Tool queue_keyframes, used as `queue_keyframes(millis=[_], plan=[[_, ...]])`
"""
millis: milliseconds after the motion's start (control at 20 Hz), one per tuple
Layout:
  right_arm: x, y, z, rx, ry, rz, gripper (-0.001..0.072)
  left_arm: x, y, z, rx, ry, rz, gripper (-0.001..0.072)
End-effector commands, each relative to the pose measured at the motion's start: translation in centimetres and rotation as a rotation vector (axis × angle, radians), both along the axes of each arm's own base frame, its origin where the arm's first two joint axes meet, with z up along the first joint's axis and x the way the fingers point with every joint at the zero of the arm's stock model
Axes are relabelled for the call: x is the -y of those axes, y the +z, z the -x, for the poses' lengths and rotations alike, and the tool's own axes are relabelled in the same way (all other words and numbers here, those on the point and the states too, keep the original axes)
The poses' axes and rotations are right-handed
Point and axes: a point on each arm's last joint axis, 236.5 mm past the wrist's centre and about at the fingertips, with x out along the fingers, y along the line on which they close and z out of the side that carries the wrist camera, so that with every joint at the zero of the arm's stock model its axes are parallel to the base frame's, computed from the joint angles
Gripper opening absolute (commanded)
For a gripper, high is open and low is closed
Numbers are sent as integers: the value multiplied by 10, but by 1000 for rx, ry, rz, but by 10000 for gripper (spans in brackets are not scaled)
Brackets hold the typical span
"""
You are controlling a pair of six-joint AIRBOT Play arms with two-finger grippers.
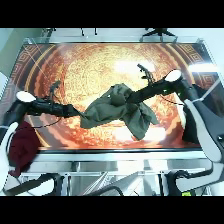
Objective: Fold the shirts.
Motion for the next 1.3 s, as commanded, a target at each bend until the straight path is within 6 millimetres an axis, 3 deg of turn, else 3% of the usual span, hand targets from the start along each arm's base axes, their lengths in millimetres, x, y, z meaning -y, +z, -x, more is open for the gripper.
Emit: queue_keyframes(millis=[0, 100, 250, 400, 450, 500, 550, 650, 750, 850, 1100, 1250], plan=[[13, -35, -1, -138, -45, 9, 188, 4, -51, -3, -113, -32, -3, 17], [41, -13, -6, -139, -97, -5, 187, 2, -53, -12, -121, -35, 2, 17], [86, 20, 6, -165, -168, -25, 188, 4, -49, -16, -130, -62, 14, 17], [121, 19, 42, -202, -303, -27, 188, 4, -46, -15, -131, -72, 16, 17], [128, 8, 60, -224, -355, -17, 217, 3, -46, -13, -135, -79, 12, 17], [131, -10, 81, -257, -407, 1, 408, 4, -46, -12, -139, -82, 13, 17], [128, -29, 103, -293, -438, 9, 499, 4, -46, -12, -139, -81, 14, 17], [119, -65, 139, -342, -460, 37, 498, 4, -46, -12, -140, -80, 14, 17], [114, -98, 161, -358, -473, 81, 499, 5, -46, -11, -146, -79, 14, 17], [108, -116, 164, -344, -480, 119, 499, 8, -45, -8, -152, -87, 16, 17], [84, -132, 165, -338, -443, 143, 499, 5, -43, -4, -171, -95, 26, 17], [73, -128, 149, -297, -469, 78, 497, 3, -43, -6, -169, -87, 25, 17]])
